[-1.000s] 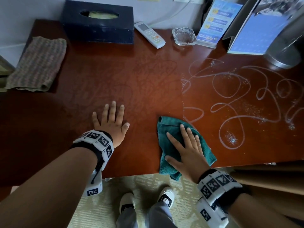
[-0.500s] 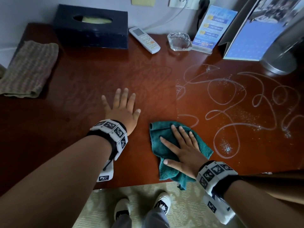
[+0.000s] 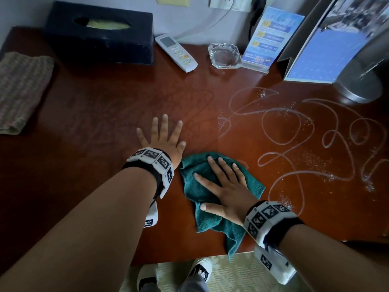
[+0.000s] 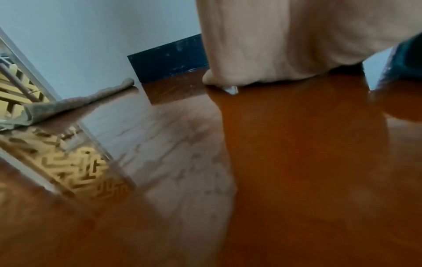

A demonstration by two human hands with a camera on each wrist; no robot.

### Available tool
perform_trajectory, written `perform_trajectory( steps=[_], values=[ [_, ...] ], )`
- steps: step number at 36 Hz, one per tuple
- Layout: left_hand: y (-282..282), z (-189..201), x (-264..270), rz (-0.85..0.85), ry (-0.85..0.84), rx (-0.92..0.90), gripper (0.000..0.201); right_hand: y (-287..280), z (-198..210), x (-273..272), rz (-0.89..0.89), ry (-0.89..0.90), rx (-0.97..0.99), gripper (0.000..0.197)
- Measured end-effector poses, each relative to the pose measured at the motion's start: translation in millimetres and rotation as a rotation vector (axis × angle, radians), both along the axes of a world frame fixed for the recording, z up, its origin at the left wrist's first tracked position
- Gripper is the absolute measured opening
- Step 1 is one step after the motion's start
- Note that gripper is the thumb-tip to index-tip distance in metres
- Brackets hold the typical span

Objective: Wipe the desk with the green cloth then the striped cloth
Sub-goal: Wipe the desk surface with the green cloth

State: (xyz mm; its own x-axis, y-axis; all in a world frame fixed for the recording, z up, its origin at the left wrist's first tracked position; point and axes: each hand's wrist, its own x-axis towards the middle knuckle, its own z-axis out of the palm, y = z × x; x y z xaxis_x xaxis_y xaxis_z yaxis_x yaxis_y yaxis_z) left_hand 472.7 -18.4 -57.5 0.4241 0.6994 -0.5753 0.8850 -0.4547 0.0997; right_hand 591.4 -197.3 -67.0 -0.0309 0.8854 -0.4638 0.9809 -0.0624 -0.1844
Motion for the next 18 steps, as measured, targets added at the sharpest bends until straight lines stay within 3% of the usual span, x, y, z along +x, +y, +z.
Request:
perform_trajectory(
  steps=[18],
  values=[
    [2.6,4.6,1.5,0.014,0.034,-0.060,0.056,41.3,-3.9,22.9,0.015,-0.029,0.043,0.060]
  ],
)
